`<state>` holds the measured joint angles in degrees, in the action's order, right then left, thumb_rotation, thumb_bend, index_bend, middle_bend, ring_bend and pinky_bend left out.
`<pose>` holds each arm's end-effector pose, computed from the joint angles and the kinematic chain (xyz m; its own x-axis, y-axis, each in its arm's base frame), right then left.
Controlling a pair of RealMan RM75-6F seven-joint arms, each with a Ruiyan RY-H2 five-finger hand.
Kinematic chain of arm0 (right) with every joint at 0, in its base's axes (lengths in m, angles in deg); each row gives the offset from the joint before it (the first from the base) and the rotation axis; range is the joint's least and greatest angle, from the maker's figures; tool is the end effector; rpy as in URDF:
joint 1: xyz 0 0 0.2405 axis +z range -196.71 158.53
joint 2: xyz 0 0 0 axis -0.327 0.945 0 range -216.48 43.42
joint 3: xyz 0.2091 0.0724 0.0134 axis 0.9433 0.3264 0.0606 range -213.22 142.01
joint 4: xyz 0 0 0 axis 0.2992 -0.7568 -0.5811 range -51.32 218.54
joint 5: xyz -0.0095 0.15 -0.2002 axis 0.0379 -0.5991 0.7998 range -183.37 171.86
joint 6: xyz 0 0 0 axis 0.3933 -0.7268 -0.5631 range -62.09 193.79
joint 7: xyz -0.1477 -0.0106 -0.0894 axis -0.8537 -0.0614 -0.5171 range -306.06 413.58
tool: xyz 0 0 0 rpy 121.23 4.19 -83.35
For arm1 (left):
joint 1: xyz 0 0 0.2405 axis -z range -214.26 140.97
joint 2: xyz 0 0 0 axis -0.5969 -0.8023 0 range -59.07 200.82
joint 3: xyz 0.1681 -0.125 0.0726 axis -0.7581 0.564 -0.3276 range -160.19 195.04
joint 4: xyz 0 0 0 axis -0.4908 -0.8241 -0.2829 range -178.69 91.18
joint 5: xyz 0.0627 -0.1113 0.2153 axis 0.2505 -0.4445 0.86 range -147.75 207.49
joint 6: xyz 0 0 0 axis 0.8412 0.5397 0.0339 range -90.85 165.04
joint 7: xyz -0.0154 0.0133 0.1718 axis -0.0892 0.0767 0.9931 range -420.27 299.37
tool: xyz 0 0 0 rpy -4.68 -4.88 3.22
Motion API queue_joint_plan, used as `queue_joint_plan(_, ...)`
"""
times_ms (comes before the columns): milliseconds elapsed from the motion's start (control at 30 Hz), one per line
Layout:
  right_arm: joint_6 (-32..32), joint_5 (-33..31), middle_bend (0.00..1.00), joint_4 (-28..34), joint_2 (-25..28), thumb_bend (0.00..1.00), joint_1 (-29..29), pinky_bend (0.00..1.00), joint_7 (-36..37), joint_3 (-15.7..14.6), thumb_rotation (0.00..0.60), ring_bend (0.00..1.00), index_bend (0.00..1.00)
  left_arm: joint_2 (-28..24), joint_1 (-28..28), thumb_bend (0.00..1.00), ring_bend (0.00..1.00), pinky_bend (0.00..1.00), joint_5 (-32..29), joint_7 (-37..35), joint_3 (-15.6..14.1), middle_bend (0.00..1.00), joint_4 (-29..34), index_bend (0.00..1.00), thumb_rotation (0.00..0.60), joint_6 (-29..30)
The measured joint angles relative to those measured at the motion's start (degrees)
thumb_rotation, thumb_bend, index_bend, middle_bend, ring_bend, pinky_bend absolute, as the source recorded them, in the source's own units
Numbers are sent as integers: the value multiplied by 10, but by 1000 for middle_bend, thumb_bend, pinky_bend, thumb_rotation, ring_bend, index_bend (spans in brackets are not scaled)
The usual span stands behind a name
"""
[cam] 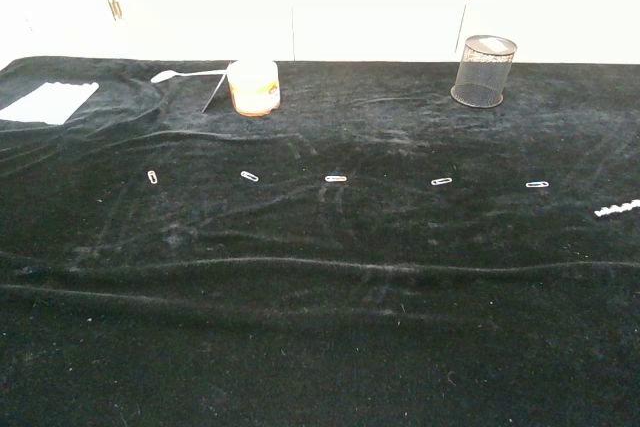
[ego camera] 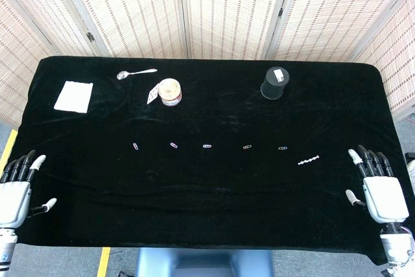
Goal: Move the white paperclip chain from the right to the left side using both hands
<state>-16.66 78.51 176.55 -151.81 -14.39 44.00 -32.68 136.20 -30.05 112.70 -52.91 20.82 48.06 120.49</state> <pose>-0.2986 -0.2095 0.0944 0.5158 -0.0523 0.8551 -0.8559 0.0123 0.5170 -0.2982 0.2220 0.1020 0.4968 0.0139 0.8678 0.8677 0.0147 -0.4969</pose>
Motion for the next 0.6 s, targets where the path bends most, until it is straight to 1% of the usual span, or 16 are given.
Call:
queue_joint_plan(233, 2, 15, 0, -4, 3, 286, 5, 0, 15, -2, 600, 0, 12, -1, -3, 185, 29, 113, -7, -3, 2, 0, 3, 0, 600, 1)
queue_joint_plan(267, 3, 21, 0, -7, 3, 286, 7, 0, 23, -3, 600, 0, 64, -2, -3, 185, 29, 113, -7, -5, 1, 0, 3, 0, 600, 2)
queue_joint_plan(300, 6, 26, 0, -12, 4, 286, 10, 0, 30, -4, 600, 0, 136, -3, -5, 185, 29, 109, -5, -8, 1, 0, 3, 0, 600, 5)
queue_joint_plan(367, 22, 34, 0, -24, 8, 286, 21, 0, 44, -6, 600, 0, 269, -5, -8, 185, 29, 71, -5, -12, 2, 0, 4, 0, 600, 11)
queue_joint_plan(400, 29, 37, 0, -31, 9, 286, 28, 0, 49, -5, 600, 0, 311, -5, -10, 185, 29, 57, -4, -14, 2, 0, 4, 0, 600, 16)
queue_joint_plan(500, 44, 42, 0, -52, 10, 286, 51, 0, 60, 4, 600, 0, 418, -8, -12, 185, 29, 52, -3, -25, 3, 0, 5, 0, 600, 21)
queue_joint_plan(600, 62, 39, 0, -64, 3, 287, 71, 0, 73, 16, 600, 0, 461, -13, -11, 185, 29, 52, -7, -41, 4, 0, 2, 0, 600, 13)
